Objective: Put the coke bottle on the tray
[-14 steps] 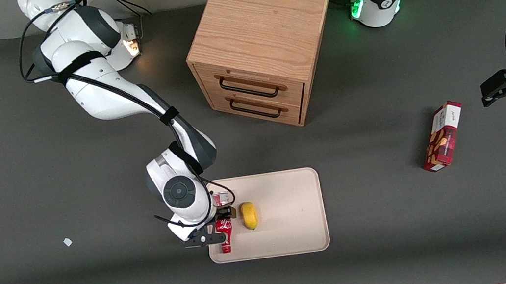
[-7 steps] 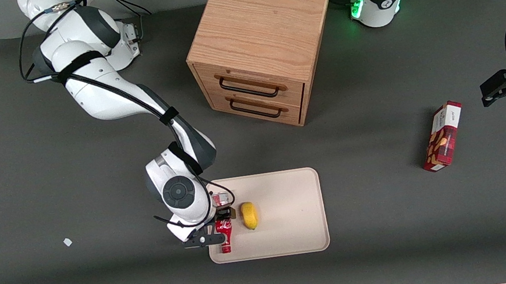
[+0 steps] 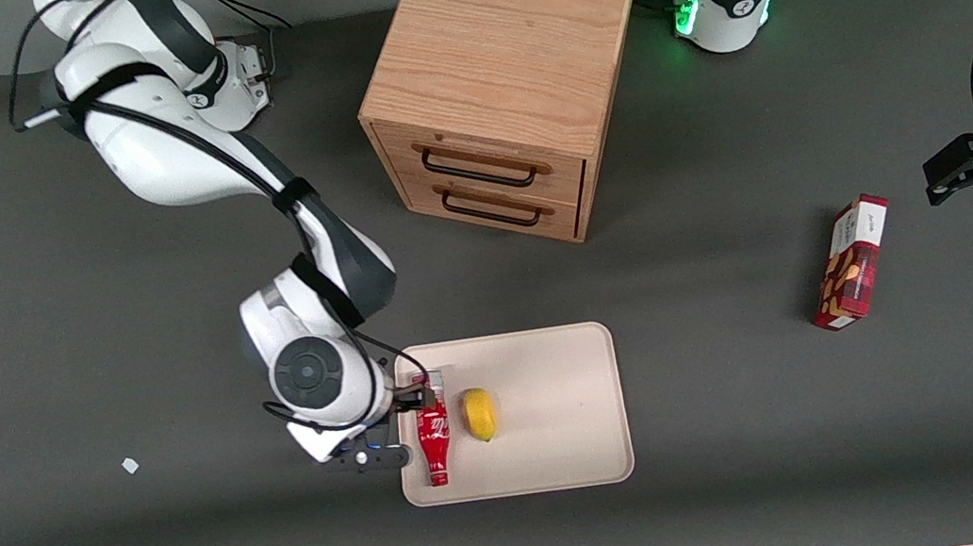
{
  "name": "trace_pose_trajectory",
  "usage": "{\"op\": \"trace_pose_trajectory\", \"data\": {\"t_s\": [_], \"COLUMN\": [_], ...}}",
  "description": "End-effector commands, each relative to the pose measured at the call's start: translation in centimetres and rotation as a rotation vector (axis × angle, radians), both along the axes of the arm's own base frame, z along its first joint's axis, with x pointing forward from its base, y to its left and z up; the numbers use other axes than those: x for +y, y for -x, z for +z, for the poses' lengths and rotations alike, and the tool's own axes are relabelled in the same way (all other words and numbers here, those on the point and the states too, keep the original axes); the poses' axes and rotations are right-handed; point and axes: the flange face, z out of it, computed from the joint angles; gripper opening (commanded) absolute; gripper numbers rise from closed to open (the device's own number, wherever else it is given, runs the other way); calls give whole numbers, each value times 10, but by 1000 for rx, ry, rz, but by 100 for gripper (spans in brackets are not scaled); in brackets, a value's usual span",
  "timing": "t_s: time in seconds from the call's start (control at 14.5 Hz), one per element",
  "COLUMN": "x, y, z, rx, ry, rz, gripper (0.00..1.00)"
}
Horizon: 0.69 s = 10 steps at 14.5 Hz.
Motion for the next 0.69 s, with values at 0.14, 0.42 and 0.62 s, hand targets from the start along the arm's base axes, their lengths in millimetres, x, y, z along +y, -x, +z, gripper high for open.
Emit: {"op": "trace_pose_trajectory", "data": {"t_s": [0.14, 0.42, 0.62], "x": [-52, -128, -189], "y": [23, 55, 76], "z": [98, 149, 167], "rx": [100, 144, 174], "ry": [-17, -56, -71], "rz": [-70, 44, 137], "gripper": [100, 100, 100]}}
